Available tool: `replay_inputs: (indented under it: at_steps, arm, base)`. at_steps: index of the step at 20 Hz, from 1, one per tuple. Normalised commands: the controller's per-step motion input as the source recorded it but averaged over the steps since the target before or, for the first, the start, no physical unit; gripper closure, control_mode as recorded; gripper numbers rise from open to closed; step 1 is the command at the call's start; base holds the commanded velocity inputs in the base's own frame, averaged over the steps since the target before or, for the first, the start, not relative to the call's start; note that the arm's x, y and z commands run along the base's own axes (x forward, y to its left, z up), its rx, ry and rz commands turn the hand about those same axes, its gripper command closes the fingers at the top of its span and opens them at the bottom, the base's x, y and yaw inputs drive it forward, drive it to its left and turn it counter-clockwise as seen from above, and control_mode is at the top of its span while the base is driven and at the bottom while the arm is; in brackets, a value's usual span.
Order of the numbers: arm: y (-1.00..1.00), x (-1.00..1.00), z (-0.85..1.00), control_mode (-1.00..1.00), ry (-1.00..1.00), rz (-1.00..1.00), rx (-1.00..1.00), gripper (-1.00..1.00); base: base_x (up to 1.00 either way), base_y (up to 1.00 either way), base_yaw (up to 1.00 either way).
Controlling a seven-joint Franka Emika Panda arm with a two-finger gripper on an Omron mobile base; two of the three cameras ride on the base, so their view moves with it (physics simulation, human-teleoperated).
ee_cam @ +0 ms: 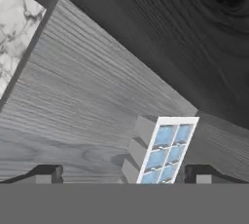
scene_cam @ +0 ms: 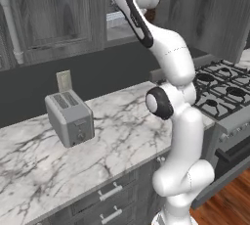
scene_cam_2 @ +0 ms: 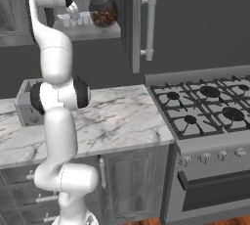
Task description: Pick the jar and jar from the dining table and place them in the open cabinet. Close the cabinet after placing the objects.
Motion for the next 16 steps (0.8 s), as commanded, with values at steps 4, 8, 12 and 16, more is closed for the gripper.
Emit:
replay_inputs:
  at_steps: [4, 8, 12, 16]
  arm:
    - [-0.05, -1.0, -0.9, -1.0, -0.29, -0.09, 0.0, -1.0]
    - [0.0, -1.0, -0.97, -1.0, -0.44, -0.12, 0.0, -1.0]
    - [-0.1, -1.0, -0.69, -1.0, -0.35, -0.13, 0.07, -1.0]
    - [-0.33, -1.0, -0.61, -1.0, -0.22, -0.14, 0.14, -1.0]
  base:
    - [0.0, 0.0, 0.0]
    - [0.0, 0.0, 0.0]
    - [0.0, 0.0, 0.0]
    - [0.0, 0.0, 0.0]
